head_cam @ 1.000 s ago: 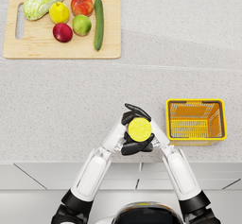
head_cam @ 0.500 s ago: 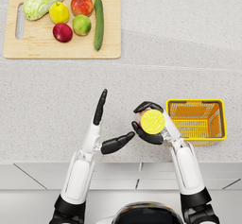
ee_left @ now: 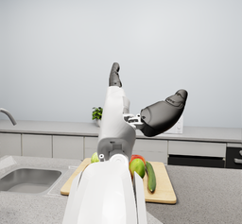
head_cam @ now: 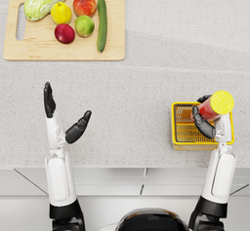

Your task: Pick up the red potato chip and place it into the yellow basket

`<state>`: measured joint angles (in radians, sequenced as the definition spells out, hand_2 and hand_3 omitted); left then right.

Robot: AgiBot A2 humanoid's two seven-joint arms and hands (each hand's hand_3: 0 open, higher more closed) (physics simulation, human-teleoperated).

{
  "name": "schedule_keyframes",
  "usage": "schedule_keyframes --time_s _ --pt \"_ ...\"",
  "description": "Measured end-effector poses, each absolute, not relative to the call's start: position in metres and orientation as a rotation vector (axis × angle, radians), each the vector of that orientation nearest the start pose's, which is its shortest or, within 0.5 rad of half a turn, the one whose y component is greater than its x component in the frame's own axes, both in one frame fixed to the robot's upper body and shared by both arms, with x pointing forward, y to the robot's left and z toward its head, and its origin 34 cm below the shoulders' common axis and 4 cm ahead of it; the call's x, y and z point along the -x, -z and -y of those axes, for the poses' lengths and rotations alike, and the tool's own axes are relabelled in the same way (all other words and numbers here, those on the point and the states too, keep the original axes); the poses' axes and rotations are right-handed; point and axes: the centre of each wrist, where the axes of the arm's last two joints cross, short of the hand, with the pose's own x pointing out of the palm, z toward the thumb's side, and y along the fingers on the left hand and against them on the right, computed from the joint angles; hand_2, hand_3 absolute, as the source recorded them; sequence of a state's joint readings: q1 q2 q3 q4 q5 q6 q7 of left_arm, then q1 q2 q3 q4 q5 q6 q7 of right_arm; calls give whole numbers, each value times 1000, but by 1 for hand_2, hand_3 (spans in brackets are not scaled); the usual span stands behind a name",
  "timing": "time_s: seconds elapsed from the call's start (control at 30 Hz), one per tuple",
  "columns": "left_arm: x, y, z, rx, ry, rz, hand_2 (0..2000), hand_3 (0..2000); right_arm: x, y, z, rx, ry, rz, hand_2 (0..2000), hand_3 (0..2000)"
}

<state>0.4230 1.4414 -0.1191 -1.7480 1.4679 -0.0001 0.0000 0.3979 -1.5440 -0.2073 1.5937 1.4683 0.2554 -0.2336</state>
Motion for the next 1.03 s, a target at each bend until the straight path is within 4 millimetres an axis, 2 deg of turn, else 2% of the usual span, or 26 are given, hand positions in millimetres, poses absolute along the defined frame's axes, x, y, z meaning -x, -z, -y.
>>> schedule_keyframes --time_s 0.13,0.17,0.2,0.23,0.33,0.47,0.57,0.7,1.03 --pt "-282 -261 -236 -454 1425 434 0 0 -292 -199 236 -2 -1684 73 2000 2000" --pt "-282 -260 -236 -451 1427 432 0 0 -292 -196 235 -4 -1715 54 639 1673" --pt "-283 -260 -236 -450 1427 432 0 0 -291 -197 234 -13 -1696 54 0 1347" --pt "-283 -261 -236 -452 1427 433 0 0 -291 -201 234 -13 -1666 64 0 1020" --pt "-285 -268 -233 -470 1434 449 0 0 -289 -222 229 184 -1517 306 0 40" --pt "-291 -288 -233 -519 1428 492 0 0 -291 -265 220 379 -1469 472 0 0" --pt "-293 -299 -242 -536 1392 514 0 0 -292 -281 227 434 -1422 523 0 0" --pt "-294 -293 -253 -507 1355 503 0 0 -292 -275 237 417 -1378 521 0 0" --pt "-293 -287 -255 -487 1347 492 0 0 -292 -268 240 397 -1366 509 0 0"
